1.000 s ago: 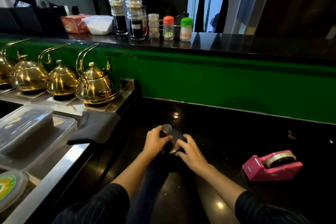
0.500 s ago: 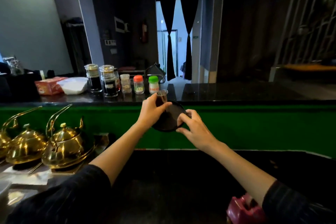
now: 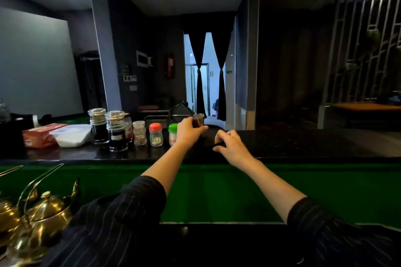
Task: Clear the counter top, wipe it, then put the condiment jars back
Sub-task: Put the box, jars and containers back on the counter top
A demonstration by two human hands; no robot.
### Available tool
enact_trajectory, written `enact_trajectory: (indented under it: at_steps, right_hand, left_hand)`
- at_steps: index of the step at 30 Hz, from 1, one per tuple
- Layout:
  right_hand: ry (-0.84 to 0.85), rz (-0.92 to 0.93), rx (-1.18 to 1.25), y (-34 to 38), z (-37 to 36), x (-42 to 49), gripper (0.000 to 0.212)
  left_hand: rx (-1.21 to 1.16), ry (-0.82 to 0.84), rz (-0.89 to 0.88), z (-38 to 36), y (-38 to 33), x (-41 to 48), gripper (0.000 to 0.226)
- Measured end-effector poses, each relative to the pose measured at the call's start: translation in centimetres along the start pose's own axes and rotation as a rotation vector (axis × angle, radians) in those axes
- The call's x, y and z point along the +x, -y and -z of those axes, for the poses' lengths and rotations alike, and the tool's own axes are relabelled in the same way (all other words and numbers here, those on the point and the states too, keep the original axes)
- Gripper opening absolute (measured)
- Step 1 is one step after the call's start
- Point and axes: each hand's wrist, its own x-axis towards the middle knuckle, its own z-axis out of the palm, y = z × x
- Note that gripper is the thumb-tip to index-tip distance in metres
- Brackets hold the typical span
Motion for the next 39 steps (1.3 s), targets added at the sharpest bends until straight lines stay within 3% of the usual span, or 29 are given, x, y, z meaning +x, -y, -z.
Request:
enact_trajectory:
  at_steps: [5, 15, 23, 30, 34, 36, 39]
  right_hand:
    - [0.063, -0.075, -0.051, -2.7, -2.1, 2.8, 0.016]
    - [-0.128, -0.105, -0.189, -4.6, -4.3, 3.9, 0.012]
    - [-0.097, -0.132, -0.146, -4.7, -3.8, 3.7, 0.018]
    - [-0.177, -0.061, -0.129, -5.5, -2.1, -1.5, 0.031]
    - [-0.170, 0.004, -0.195, -8.8, -0.5, -8.6, 0.058]
    - [-0.138, -0.113, -0.194, -11.6, 1.0, -13.1, 0.069]
    - [0.057, -0.405, -0.196, -16.8, 3.5, -21.0, 0.084]
  left_hand:
    - [-0.019, 0.017, 0.054, -3.4, 2.3, 2.3, 0.033]
    - [0.130, 0.028, 0.072, -7.7, 4.1, 4.5, 0.030]
    - [0.138, -0.039, 0.118, -7.4, 3.3, 3.4, 0.035]
    - [-0.050, -0.172, -0.147, -5.6, -0.3, -4.1, 0.038]
    - [-0.200, -0.075, -0.243, -7.3, -2.4, -9.1, 0.036]
    - [-0.265, 0.028, -0.241, -9.4, -2.4, -12.6, 0.044]
    - [-0.264, 0.258, -0.186, -13.8, 0.5, -19.7, 0.075]
